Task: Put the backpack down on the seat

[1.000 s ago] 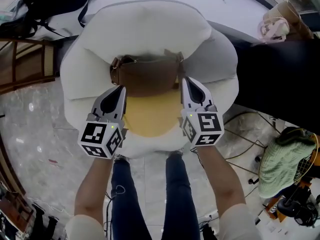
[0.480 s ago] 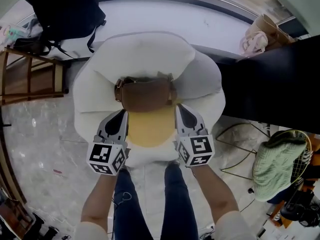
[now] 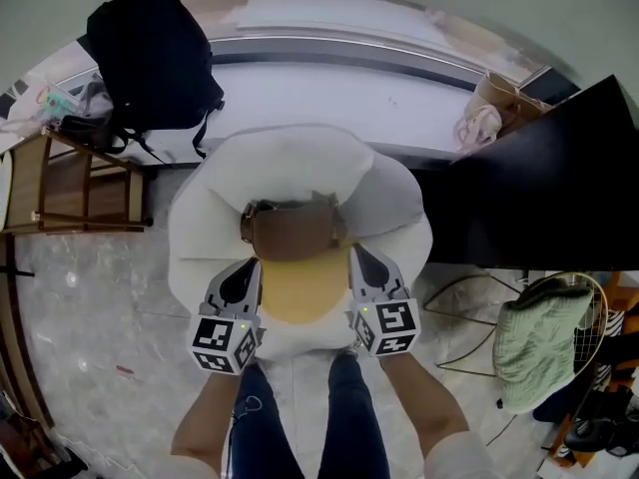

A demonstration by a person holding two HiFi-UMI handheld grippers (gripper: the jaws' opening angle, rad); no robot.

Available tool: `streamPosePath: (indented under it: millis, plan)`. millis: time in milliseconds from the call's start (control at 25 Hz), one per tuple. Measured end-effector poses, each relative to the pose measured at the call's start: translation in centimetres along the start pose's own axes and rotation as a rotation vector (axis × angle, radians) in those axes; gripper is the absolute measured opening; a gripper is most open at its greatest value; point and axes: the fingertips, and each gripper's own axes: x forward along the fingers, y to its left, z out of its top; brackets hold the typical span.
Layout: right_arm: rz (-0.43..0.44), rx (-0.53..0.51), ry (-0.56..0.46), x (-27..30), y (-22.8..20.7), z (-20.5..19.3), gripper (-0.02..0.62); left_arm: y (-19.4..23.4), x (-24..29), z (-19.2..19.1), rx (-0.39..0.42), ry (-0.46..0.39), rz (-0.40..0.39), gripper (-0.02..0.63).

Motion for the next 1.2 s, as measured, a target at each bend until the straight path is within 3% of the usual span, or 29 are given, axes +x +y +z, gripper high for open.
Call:
streamPosePath:
  millis: [600,1200]
  plan:
    - [0.032,-0.005,-0.077,-8.1,3.1,8.5,0.029,-5.0,-7.0,8.1,0.002,-0.063,-0.014,0.034]
    - [0.058,-0.056,-0.204,-16.3,5.4,17.9,0.029,-10.1,-14.2,16.2,0.07,-0.146,-0.074,0.034]
